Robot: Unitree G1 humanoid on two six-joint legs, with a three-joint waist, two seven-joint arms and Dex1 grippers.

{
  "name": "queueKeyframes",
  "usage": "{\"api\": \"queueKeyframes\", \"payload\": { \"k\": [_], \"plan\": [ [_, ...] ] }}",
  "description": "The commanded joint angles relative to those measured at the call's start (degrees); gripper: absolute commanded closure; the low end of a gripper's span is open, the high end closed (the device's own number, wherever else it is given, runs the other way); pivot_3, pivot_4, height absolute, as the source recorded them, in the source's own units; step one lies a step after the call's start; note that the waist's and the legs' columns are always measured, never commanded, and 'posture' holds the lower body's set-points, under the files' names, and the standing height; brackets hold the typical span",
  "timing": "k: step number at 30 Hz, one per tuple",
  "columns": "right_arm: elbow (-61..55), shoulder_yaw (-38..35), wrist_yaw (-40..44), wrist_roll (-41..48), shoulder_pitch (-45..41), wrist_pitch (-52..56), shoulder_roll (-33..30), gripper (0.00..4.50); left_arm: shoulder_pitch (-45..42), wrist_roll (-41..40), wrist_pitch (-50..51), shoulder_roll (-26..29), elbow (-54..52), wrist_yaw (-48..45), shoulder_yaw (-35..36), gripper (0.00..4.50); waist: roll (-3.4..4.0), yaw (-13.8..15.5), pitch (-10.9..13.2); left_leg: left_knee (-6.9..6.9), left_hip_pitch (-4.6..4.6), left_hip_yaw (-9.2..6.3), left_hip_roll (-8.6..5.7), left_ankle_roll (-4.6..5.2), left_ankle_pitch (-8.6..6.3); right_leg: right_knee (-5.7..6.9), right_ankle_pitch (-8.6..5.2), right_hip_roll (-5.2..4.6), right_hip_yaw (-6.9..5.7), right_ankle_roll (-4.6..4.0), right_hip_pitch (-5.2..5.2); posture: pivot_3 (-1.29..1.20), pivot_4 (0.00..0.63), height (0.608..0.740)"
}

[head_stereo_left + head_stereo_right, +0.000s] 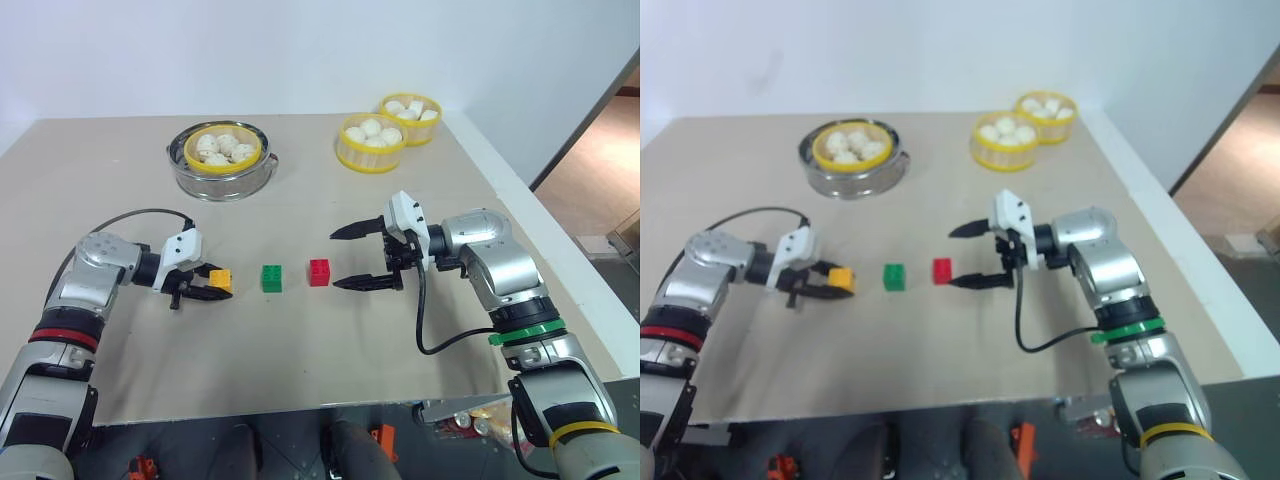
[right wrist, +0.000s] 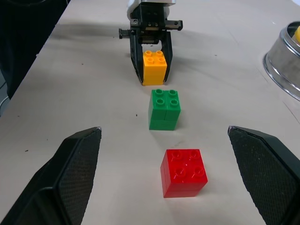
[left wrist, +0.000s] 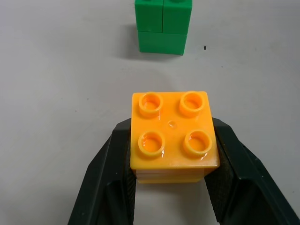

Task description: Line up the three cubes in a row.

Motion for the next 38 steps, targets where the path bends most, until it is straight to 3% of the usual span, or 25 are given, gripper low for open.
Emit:
{"api": "queueKeyframes", "payload": {
  "k": [1, 2, 3, 9, 18, 25, 29, 35, 38],
  "plan": [
    [-1.6, -1.0, 0.0, 0.3, 0.1, -0.6, -0.8, 0.00, -0.6, 1.0, 0.5, 0.4, 0.7, -1.2, -0.6, 3.13, 0.00, 0.0, 0.0, 0.00, 0.00, -0.01, 0.00, 0.00, 0.00, 0.00, 0.01, 0.00, -0.01, 0.00, 0.00, 0.00, 0.150, 0.740],
    [-1.7, -1.0, 0.0, 0.3, 0.2, -0.6, -0.8, 0.00, -0.6, 1.0, 0.6, 0.5, 0.7, -1.3, -0.7, 3.13, 0.00, 0.0, 0.0, 0.00, 0.00, -0.01, 0.00, 0.00, 0.00, 0.00, 0.00, 0.01, -0.01, 0.00, 0.00, 0.00, 0.150, 0.740],
    [-1.7, -1.0, 0.0, 0.3, 0.2, -0.6, -0.8, 0.00, -0.7, 1.3, 0.3, 0.6, 0.8, -1.3, -0.8, 2.11, 0.00, 0.0, 0.0, 0.00, 0.00, -0.01, 0.00, 0.00, 0.00, 0.00, 0.01, 0.01, -0.01, 0.01, 0.00, 0.00, 0.150, 0.740],
    [-1.5, -1.0, -0.1, 0.1, 0.2, -0.8, -0.8, 0.00, -1.4, 2.0, -1.4, 0.8, 1.6, -1.6, -0.8, 0.06, 0.02, 0.1, 0.0, 0.01, -0.02, -0.04, 0.00, 0.02, 0.01, 0.00, 0.03, 0.01, -0.03, -0.03, 0.00, 0.00, 0.150, 0.740],
    [-3.2, -2.4, -1.1, 1.6, 0.0, 1.3, -0.6, 0.00, -2.3, -1.0, 3.7, 3.5, -4.5, -1.7, 2.6, 0.02, 0.02, -0.2, 0.0, 0.21, -0.05, 0.04, 0.01, 0.21, 0.16, 0.00, 0.25, -0.02, 0.03, -0.19, -0.02, 0.00, 0.150, 0.740],
    [-7.0, -7.1, -6.2, 7.3, -0.6, 8.6, 0.7, 0.00, -0.8, -8.9, 20.5, 6.5, -16.6, 1.8, 9.1, 0.02, 0.02, -0.2, 0.0, -0.03, -0.08, -0.01, 0.02, 0.19, 0.13, 0.00, 0.13, 0.00, -0.01, 0.04, -0.07, 0.00, 0.150, 0.740],
    [-7.1, -11.4, -14.9, 6.9, 1.3, 7.4, 2.3, 0.00, 3.5, -13.7, 27.9, 4.3, -24.2, 12.3, 16.6, 0.02, 0.02, -0.2, 0.0, -0.08, -0.10, -0.02, 0.00, 0.14, 0.08, -0.01, 0.05, -0.01, -0.01, 0.10, -0.07, 0.00, 0.150, 0.740],
    [-12.8, -14.8, -27.3, 4.9, 11.3, 6.7, 4.4, 0.00, 15.1, -11.6, 28.3, -1.5, -35.0, 33.9, 25.2, 0.02, 0.01, -0.1, 0.0, -0.21, 0.00, -0.06, 0.02, 0.14, 0.08, -0.02, 0.05, 0.00, -0.01, 0.09, -0.03, 0.00, 0.150, 0.740],
    [-17.1, -14.6, -30.1, 4.5, 17.0, 6.9, 4.5, 0.00, 22.5, -10.5, 28.1, -2.8, -39.5, 40.0, 28.0, 0.02, 0.00, -0.1, 0.0, -0.26, -0.03, 0.00, 0.01, 0.13, 0.08, -0.06, 0.04, -0.05, 0.05, 0.11, -0.05, 0.00, 0.150, 0.740]
  ]
}}
